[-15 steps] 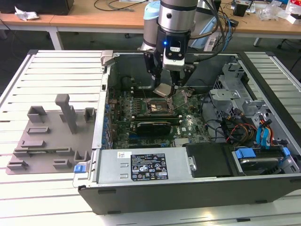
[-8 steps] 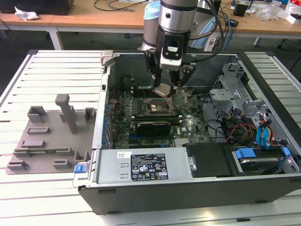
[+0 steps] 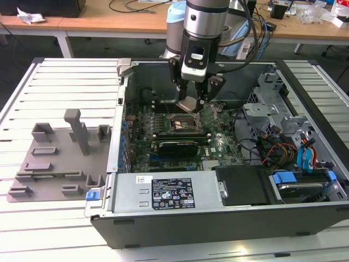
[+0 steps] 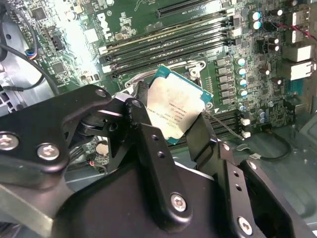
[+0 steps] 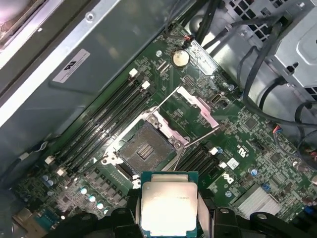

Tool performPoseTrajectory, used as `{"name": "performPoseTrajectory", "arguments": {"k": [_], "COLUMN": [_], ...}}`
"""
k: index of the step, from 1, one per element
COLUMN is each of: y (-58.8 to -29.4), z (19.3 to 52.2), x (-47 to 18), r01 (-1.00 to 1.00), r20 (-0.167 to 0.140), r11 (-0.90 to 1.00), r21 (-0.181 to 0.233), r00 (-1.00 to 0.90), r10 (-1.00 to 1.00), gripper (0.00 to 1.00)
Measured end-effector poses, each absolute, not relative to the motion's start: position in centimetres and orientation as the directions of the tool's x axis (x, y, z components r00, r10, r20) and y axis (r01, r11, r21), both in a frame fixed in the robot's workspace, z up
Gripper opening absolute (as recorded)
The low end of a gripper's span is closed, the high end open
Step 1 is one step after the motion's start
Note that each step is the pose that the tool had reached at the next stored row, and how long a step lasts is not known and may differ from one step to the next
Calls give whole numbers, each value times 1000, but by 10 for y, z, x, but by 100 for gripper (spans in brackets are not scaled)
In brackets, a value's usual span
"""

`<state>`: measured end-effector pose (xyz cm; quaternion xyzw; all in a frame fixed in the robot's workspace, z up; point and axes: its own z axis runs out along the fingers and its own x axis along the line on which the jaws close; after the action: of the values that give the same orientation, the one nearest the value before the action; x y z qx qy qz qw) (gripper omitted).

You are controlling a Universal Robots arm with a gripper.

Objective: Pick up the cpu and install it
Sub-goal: 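Place the cpu into insertion slot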

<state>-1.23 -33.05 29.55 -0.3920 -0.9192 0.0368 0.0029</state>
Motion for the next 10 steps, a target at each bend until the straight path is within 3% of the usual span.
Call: {"name": "performPoseTrajectory", "arguments": {"k": [10], "y": [-331], "z": [295], "x": [-12], "r01": [793], "r20": [-24], "r11": [605], "r21": [-70], "r00": [-608], "r10": [794], "gripper": [55]}}
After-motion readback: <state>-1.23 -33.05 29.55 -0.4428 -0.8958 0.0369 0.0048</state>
